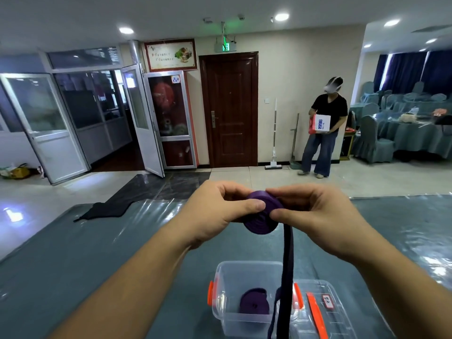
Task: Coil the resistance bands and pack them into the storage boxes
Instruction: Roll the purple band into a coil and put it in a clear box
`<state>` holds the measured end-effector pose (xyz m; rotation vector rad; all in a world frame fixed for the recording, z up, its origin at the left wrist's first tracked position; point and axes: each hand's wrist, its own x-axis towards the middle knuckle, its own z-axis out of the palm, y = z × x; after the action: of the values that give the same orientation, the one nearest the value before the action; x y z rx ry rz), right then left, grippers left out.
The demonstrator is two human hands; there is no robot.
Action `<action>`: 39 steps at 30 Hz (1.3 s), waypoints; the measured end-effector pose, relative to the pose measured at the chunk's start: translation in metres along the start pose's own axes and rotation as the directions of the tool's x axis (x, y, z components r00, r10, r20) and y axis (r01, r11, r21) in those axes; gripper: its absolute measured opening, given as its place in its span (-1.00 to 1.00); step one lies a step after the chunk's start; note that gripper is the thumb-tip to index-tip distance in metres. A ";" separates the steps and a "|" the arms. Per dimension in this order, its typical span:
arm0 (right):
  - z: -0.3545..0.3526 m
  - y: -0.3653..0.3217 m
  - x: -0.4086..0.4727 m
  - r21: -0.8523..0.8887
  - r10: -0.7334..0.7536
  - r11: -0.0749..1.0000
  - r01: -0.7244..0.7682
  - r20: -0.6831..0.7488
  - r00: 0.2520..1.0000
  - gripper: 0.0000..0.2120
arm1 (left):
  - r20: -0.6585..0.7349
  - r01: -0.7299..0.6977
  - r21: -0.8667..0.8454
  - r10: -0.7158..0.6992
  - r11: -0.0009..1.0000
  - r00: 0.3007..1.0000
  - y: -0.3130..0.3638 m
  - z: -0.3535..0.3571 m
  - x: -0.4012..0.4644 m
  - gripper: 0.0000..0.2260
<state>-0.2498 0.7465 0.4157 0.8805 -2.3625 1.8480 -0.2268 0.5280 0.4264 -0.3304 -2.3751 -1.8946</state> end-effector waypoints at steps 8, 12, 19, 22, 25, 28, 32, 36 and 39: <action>0.007 0.006 -0.004 0.278 -0.013 0.959 0.051 -0.137 0.991 -0.57 | -0.020 0.031 -0.283 -0.038 0.959 0.999 -0.001 0.008 -0.005 -0.73; 0.002 0.005 -0.003 0.176 0.021 0.984 -0.016 -0.029 0.999 -0.64 | 0.013 0.031 -0.036 -0.030 0.999 0.999 -0.001 0.007 -0.004 -0.80; 0.008 0.008 -0.006 0.135 -0.036 0.989 0.054 -0.139 0.990 -0.57 | -0.083 0.002 -0.245 -0.023 0.969 0.996 -0.002 0.017 0.000 -0.87; 0.005 0.011 -0.005 0.070 -0.034 0.997 0.042 -0.101 0.994 -0.65 | -0.081 -0.004 -0.117 -0.005 0.993 0.997 -0.007 0.014 0.003 -0.89; -0.003 0.007 -0.003 -0.059 -0.022 0.998 0.021 -0.011 1.000 -0.67 | 0.018 -0.020 0.148 0.017 0.989 1.000 -0.004 0.007 0.003 -0.83; -0.004 0.004 -0.001 -0.018 -0.024 1.000 0.023 -0.024 0.999 -0.64 | 0.000 -0.035 0.119 0.036 0.992 0.999 0.000 0.006 0.005 -0.82; -0.003 0.012 -0.001 0.229 0.005 0.973 0.006 -0.048 0.999 -0.60 | -0.046 0.004 -0.140 -0.010 0.990 0.999 -0.003 0.010 0.003 -0.83; -0.007 0.015 -0.001 0.238 0.049 0.970 -0.057 0.039 0.998 -0.64 | 0.075 0.038 0.001 -0.038 0.999 0.996 -0.004 0.005 0.004 -0.80; -0.010 0.011 0.002 0.182 0.046 0.981 -0.060 0.080 0.996 -0.65 | 0.102 0.037 0.111 -0.049 0.993 0.994 0.000 0.004 0.006 -0.79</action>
<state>-0.2595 0.7561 0.4092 0.9268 -2.3068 2.1192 -0.2321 0.5326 0.4269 -0.3814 -2.5613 -1.7977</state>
